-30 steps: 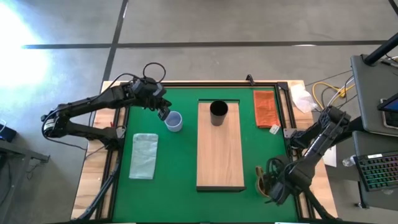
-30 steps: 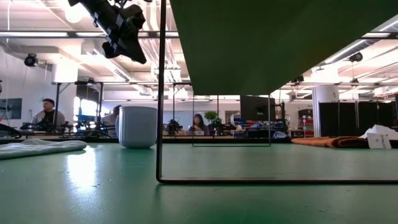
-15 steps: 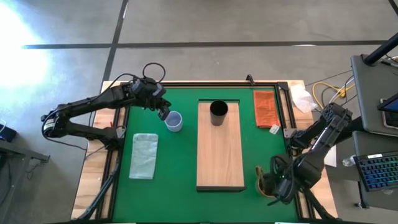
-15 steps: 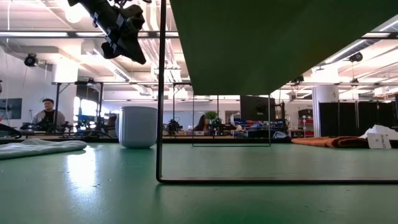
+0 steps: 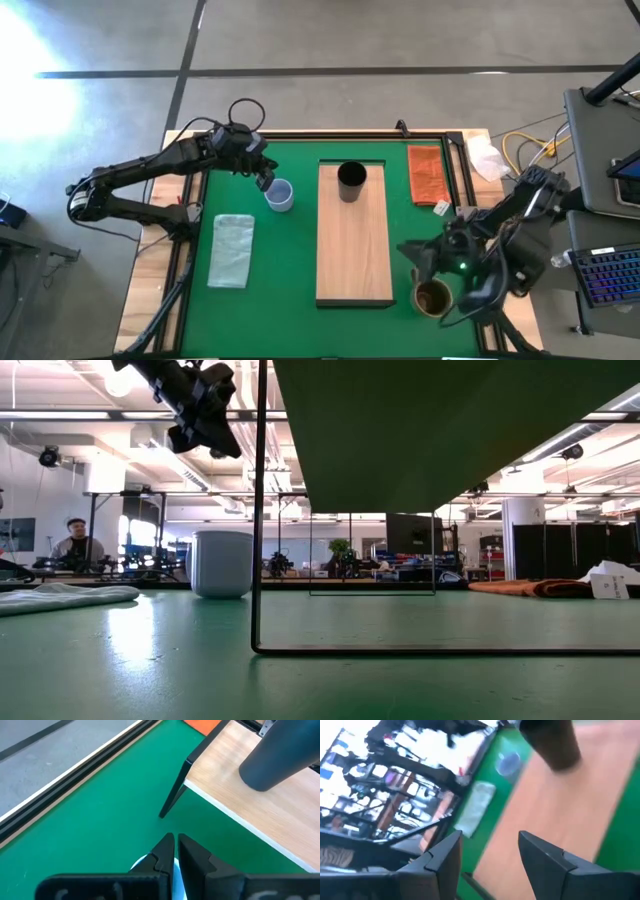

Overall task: Stack small to large cups/mugs on shelf
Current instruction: Put the green cup on the shelf aligned with the black cup

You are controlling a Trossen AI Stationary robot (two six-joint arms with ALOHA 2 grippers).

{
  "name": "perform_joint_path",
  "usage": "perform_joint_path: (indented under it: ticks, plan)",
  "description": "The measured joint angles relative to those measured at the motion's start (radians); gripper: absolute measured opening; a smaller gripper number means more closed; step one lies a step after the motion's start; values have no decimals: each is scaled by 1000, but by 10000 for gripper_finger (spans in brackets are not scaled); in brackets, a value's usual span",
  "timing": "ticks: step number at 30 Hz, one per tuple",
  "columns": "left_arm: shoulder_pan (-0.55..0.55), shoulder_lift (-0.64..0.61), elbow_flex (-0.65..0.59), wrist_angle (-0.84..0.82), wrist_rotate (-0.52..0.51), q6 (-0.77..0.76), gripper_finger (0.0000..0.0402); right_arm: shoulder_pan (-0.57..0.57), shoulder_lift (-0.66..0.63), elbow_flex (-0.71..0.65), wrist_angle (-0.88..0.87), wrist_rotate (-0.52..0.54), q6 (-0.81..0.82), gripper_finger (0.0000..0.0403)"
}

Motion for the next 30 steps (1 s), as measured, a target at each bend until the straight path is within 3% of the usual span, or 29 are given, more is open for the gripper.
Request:
perform_joint_path:
  ticks: [6,13,18,23,26,30]
  plan:
    - [0,0,0,14,2,0,8,-61,-1,157,-61,-57,-297,184]
    - [-1,0,0,15,24,1,8,-157,-2,271,-214,-298,-518,182]
    - [-5,0,0,36,97,1,8,-224,-8,259,-217,-510,-770,182]
    - [-10,-1,0,115,103,-1,8,-237,20,208,-216,-741,-1115,182]
    - [-9,-3,0,175,93,-64,8,-198,7,151,-217,-868,-1257,182]
    - [-9,0,0,235,73,-151,8,-80,-49,60,-217,-938,-1323,182]
